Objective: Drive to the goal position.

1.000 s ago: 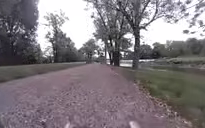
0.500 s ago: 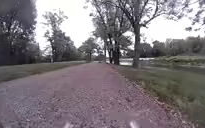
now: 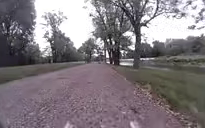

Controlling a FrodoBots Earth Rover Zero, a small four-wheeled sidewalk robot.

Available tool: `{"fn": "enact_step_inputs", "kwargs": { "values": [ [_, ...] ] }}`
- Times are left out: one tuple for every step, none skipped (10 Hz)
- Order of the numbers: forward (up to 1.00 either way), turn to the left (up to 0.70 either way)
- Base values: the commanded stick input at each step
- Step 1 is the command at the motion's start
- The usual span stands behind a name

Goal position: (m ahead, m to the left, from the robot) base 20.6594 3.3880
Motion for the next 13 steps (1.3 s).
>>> {"fn": "enact_step_inputs", "kwargs": {
  "values": [
    [0.70, 0.00],
    [0.70, 0.00],
    [0.70, 0.00],
    [0.70, 0.00],
    [0.70, 0.00],
    [0.70, 0.00],
    [0.70, 0.07],
    [0.70, 0.30],
    [0.70, 0.35],
    [0.70, 0.35],
    [0.70, 0.30],
    [0.70, 0.13],
    [0.70, 0.00]
  ]
}}
